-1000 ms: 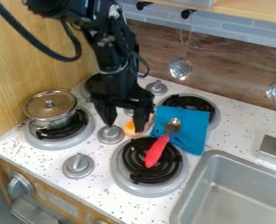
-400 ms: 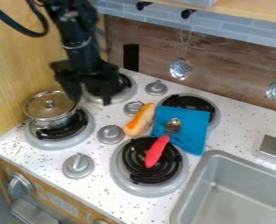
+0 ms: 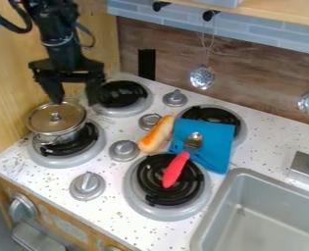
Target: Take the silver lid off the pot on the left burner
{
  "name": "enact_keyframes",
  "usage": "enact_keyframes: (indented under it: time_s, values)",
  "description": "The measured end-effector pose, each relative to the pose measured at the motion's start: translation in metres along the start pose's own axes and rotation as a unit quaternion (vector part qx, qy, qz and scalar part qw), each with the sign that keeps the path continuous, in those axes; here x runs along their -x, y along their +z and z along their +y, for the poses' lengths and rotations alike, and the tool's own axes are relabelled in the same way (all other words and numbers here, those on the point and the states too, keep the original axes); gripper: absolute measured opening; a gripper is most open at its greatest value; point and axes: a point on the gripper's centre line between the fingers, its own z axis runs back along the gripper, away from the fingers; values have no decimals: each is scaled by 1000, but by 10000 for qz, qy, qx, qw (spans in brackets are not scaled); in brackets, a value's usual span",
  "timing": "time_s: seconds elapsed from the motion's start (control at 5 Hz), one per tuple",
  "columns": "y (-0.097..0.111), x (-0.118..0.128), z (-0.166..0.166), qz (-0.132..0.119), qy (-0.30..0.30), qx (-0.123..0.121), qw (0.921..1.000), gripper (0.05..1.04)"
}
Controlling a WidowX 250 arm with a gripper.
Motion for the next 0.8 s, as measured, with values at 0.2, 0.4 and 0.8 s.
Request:
enact_keyframes:
  time_s: [0.2,0.4,0.8]
  values:
    - [-9,-13,8,71,8,-78,9999,998]
    - [-16,-15,15,100,49,-188,9998,998]
    - [-23,-25,25,-126,285,-518,9982,998]
